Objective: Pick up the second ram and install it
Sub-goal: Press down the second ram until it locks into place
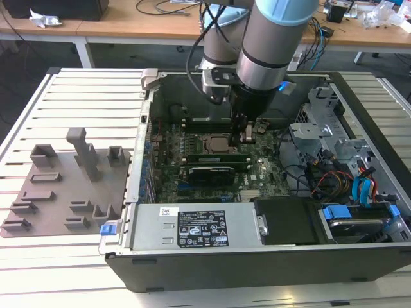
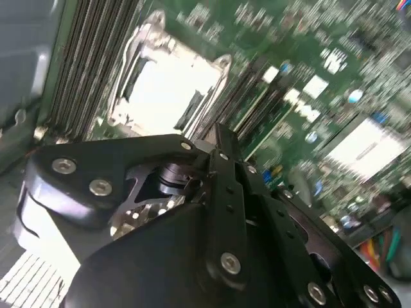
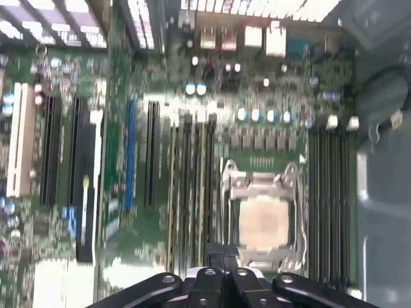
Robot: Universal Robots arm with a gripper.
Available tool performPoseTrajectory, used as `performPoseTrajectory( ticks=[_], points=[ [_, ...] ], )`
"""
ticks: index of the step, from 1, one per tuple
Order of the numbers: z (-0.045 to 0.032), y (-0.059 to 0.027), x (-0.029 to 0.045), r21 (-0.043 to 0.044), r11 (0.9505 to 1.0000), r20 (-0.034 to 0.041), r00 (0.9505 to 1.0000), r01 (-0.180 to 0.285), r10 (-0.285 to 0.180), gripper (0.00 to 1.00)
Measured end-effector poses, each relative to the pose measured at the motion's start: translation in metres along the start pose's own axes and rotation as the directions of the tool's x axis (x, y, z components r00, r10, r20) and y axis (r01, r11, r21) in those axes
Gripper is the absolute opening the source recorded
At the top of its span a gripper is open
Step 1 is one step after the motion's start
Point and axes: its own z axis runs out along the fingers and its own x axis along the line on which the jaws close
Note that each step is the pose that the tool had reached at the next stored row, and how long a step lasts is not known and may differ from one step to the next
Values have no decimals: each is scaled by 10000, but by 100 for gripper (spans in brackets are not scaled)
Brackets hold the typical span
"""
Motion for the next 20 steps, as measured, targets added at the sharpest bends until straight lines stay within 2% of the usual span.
performPoseTrajectory(
  ticks=[1, 4, 6, 12, 13, 14, 15, 16, 17, 20],
  points=[
    [10, -90, 4, -20, 10000, -20, 10000, -2, 2, 10],
    [44, -241, 26, -52, 10000, -56, 10000, -8, 8, 10],
    [130, -247, 96, -51, 10000, -52, 10000, -10, 9, 10],
    [235, -256, 103, -49, 10000, -57, 10000, -53, 52, 10],
    [238, -256, 103, -48, 10000, -52, 10000, -53, 53, 10],
    [184, -251, 95, -43, 10000, -34, 10000, -53, 53, 10],
    [165, -202, 93, -31, 10000, -45, 10000, -51, 50, 10],
    [174, -67, 91, -17, 10000, -48, 10000, -49, 49, 10],
    [181, 16, 90, -7, 10000, -48, 10000, -47, 47, 10],
    [209, 337, 83, 32, 10000, -48, 10000, -44, 45, 10]
  ],
)
